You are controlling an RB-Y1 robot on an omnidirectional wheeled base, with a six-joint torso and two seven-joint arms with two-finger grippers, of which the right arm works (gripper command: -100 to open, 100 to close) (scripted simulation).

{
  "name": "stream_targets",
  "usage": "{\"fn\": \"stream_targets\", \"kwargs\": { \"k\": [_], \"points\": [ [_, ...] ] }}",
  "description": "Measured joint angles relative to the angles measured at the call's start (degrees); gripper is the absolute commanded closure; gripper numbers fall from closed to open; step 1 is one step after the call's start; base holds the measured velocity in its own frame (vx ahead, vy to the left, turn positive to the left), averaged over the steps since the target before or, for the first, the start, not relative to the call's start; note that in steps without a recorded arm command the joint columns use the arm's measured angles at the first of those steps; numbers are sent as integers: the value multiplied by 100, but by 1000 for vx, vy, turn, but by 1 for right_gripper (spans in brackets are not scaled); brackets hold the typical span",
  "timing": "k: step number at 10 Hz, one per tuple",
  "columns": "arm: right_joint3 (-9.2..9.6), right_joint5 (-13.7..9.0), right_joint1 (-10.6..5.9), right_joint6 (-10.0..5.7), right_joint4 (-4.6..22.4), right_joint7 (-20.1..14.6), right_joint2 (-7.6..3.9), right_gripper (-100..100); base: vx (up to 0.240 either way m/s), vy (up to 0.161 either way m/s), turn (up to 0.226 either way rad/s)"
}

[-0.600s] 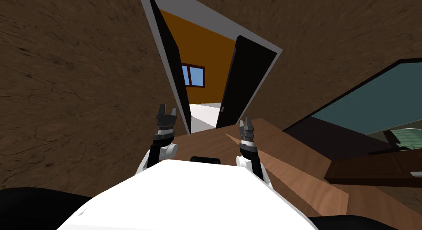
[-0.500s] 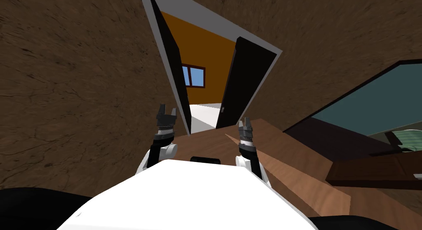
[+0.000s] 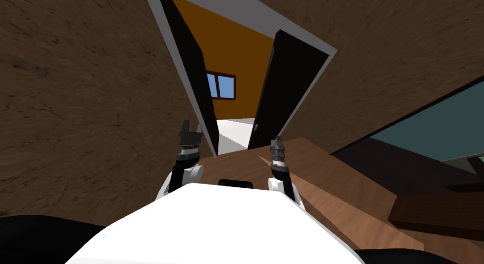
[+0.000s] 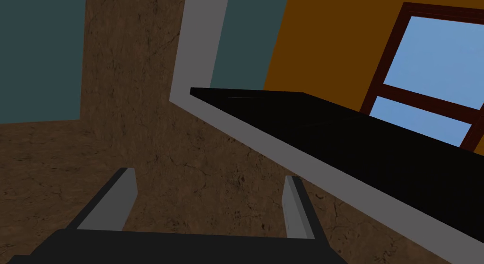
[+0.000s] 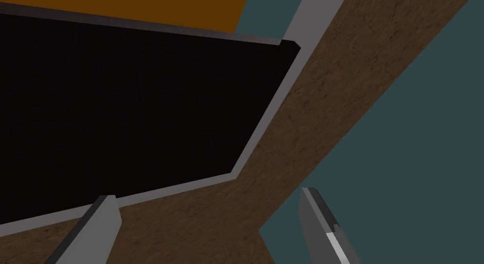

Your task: Push the door open

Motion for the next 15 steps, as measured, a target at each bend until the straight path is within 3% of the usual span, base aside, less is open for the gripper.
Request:
{"fn": "stream_targets", "kwargs": {
  "k": [6, 15],
  "points": [
    [56, -47, -243, -202, 763, -63, -64, -100, 91, -54, 42],
    [177, -123, -710, -560, 2146, -164, -125, -100, 90, -68, 48]
  ]
}}
